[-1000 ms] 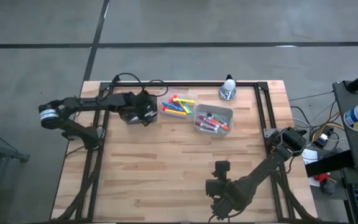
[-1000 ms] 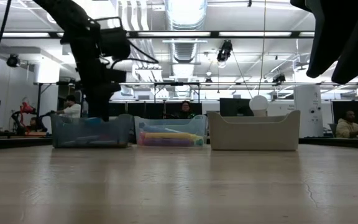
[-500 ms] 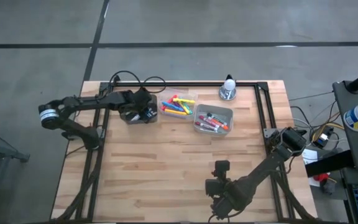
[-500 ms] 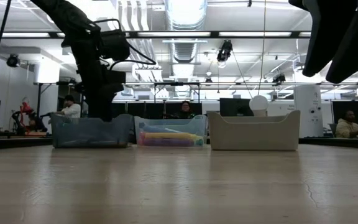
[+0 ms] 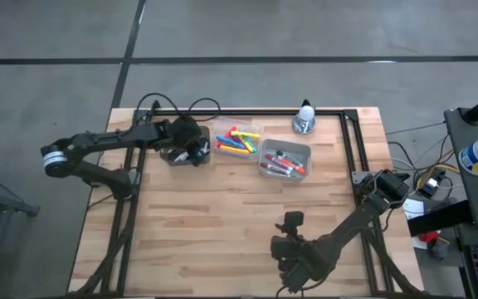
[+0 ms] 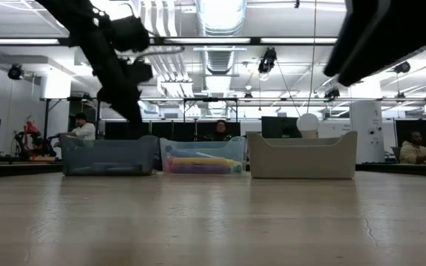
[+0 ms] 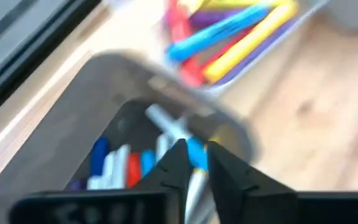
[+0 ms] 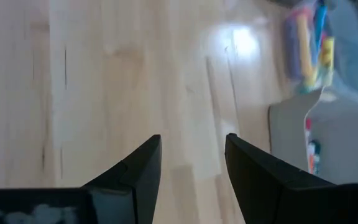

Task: Pick & Place Markers
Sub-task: Return to Home Position

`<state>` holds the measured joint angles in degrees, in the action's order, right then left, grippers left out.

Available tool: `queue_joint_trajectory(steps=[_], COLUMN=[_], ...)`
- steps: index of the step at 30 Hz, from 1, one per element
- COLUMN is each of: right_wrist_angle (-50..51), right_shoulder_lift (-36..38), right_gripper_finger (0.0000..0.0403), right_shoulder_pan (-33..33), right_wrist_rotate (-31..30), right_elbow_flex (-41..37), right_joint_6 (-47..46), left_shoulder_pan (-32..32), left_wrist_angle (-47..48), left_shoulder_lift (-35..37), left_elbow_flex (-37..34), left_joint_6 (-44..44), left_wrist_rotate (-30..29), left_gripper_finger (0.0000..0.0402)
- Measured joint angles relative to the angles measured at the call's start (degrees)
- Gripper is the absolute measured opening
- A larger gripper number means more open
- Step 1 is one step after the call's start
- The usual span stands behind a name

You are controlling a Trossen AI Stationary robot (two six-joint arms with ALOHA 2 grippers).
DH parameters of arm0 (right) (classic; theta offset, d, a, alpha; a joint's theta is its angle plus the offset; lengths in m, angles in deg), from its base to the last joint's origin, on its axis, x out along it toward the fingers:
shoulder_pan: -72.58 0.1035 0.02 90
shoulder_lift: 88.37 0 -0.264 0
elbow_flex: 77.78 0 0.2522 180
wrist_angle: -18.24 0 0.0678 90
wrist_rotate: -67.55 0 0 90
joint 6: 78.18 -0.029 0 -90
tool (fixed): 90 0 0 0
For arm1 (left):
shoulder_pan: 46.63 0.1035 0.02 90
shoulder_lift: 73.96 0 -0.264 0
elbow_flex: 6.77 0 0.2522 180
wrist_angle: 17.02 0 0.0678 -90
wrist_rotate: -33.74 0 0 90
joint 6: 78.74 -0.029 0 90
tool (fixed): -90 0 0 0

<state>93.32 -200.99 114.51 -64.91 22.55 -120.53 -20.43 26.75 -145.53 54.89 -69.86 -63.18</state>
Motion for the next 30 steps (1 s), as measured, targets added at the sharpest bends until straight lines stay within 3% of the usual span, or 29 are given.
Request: queue_joint_trajectory(steps=[3, 6, 9, 12, 16, 20, 25, 30], right_wrist_angle=[-3.55, -4.94, -4.77, -4.94, -5.19, -6.97, -23.21, -48.77], right_shoulder_lift=[0.0, 0.0, 0.0, 0.0, 0.0, 0.02, 3.74, 12.66], right_gripper_finger=[0.0169, 0.0167, 0.0152, 0.011, 0.0024, 0.001, 0.0008, 0.0008], right_shoulder_pan=[0.0, -0.46, -2.29, -4.33, -5.76, -7.04, -8.72, -13.1], right_wrist_rotate=[-2.59, -2.45, -2.45, -2.48, -3.72, -5.75, -4.32, 7.69], right_elbow_flex=[-1.37, -2.71, -3.77, -5.19, -7.35, -9.26, -14.63, -24.97], right_joint_6=[3.42, 5.42, 0.4, -0.79, 0.79, 3.21, 16.55, 33.76], left_shoulder_pan=[-2.18, -5.03, -8.92, -13.68, -20.31, -27.12, -34.44, -37.82], left_wrist_angle=[-1.58, -1.57, -2.82, -6.34, -13.23, -22.17, -27.61, -27.48], left_shoulder_lift=[3.55, 6.71, 9.92, 12.93, 16.81, 21.17, 25.08, 26.92], left_elbow_flex=[-0.3, -0.38, -0.78, -2.74, -7.47, -14.12, -19.44, -20.36], left_joint_6=[-0.48, -0.75, -0.59, -0.24, -0.22, 0.25, -1.35, -1.41], left_wrist_rotate=[1.11, 1.07, 1.27, 1.35, 1.46, -0.06, -4.73, -4.39], left_gripper_finger=[0.0014, 0.0007, 0.0002, 0.0001, 0.0, 0.0, 0.0, 0.0])
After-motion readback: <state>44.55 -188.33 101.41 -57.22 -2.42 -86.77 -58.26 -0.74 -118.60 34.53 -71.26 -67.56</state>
